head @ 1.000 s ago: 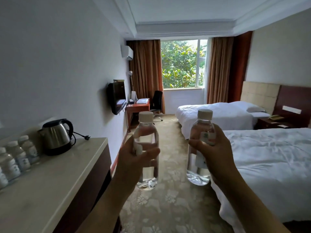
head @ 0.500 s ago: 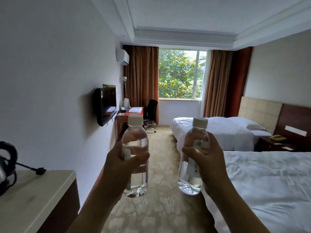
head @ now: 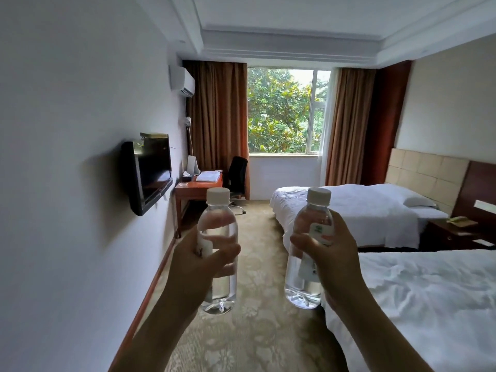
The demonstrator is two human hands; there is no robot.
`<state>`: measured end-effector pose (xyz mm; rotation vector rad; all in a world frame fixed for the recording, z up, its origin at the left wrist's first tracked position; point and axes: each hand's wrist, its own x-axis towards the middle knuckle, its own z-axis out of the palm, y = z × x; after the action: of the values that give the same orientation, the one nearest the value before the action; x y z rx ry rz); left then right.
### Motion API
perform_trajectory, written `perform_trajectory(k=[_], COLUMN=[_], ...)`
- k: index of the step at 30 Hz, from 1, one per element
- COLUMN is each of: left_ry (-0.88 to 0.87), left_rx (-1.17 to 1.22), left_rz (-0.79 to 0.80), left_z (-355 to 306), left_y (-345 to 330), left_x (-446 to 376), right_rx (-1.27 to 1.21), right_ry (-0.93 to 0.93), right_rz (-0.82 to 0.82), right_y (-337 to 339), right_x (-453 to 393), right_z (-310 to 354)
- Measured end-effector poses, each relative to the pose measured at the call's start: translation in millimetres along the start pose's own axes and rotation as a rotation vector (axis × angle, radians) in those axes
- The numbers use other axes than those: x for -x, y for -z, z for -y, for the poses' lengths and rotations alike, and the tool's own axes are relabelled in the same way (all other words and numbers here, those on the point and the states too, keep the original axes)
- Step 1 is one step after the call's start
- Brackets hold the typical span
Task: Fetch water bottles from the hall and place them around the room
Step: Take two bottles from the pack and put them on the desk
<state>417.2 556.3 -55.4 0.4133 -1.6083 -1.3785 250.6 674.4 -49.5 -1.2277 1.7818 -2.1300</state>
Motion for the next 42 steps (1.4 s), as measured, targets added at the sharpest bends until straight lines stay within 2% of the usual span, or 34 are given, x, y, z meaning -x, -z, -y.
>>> perform_trajectory(k=[7, 13, 20, 26, 33, 37, 42], left_ry=[-0.007, 0.004, 0.029, 0.051, 0.01, 0.003, 0.026], left_rx=[-0.065, -0.061, -0.05, -0.057, -0.012, 0.006, 0.023], left_rz=[0.006, -0.033, -0.104, -0.154, -0.059, 0.008, 0.011], left_z=[84, 132, 202, 285, 369, 414, 472], left_y=[-54, -92, -109, -108, -115, -137, -172], left_x=[-139, -259, -384, -513, -704, -799, -897], right_rx=[-0.009, -0.016, 0.006, 0.015, 0.094, 0.12, 0.12], right_ry=[0.022, 0.046, 0.048, 0.047, 0.025, 0.041, 0.058], right_rz=[0.053, 0.079, 0.091, 0.106, 0.108, 0.043, 0.019], right_y=[6, 6, -7, -49, -103, -103, -91], right_x=[-148, -282, -411, -521, -683, -770, -862], right_z=[-107, -165, -243, -328, -408, -451, -518])
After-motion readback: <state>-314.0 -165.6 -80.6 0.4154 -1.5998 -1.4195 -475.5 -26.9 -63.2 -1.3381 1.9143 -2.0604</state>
